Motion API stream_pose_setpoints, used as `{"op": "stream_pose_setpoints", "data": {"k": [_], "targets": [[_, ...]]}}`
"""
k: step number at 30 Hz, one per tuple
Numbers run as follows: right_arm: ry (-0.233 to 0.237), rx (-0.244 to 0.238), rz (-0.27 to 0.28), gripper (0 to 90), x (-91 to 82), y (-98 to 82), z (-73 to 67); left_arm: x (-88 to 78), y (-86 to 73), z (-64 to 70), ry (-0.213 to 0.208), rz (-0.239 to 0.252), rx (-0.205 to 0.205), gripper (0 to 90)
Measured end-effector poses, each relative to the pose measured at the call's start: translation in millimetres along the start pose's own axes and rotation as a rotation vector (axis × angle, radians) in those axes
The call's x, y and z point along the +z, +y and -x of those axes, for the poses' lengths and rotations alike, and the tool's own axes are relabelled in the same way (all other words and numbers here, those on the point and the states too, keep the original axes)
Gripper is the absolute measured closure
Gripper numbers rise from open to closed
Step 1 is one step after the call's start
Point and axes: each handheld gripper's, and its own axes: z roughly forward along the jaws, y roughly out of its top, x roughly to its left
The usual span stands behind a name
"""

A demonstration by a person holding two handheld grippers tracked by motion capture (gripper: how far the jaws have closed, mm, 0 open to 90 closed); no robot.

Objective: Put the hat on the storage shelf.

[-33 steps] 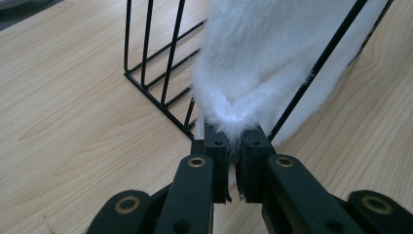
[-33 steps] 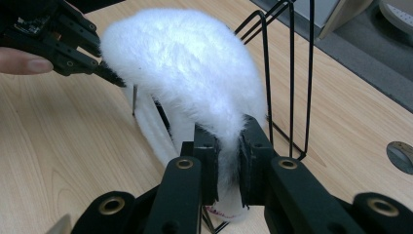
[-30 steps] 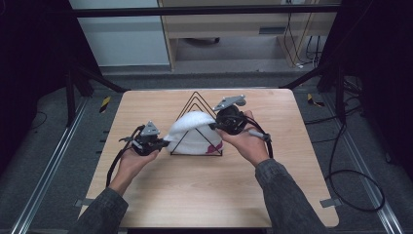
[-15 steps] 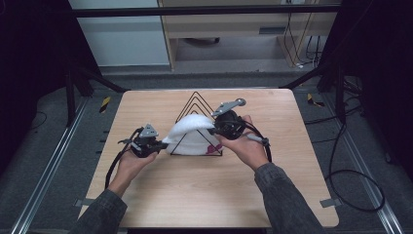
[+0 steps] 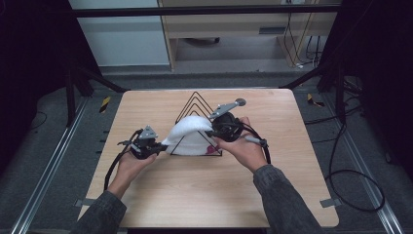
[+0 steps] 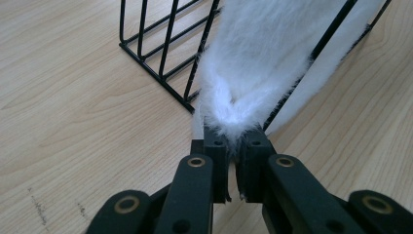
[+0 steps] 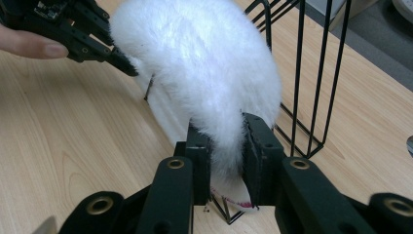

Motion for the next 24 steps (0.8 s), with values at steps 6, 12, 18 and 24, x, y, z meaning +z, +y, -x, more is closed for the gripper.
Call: {"op": "stream_pose_setpoints", "data": {"k": [6,12,18,24], "targets": [[0.007,0.015,0.010,69.8,-1.7,-5.8,-3.4,-2.1,-1.8,-3.3,-0.019,0.010,-0.014,84.0],[0.014,0.007,0.016,67.5,-4.7,-7.5,-8.0,-1.7,-2.8,-5.5,-0.013,0.005,-0.024,83.7],[0.010,0.012,0.020,65.1,-7.7,-7.0,-9.6,-0.9,-3.8,-3.4,-0.022,-0.004,-0.014,83.3],[0.003,0.020,0.032,58.2,-9.9,-8.6,-9.6,-5.7,-5.0,0.0,-0.015,-0.014,-0.024,78.8]]}}
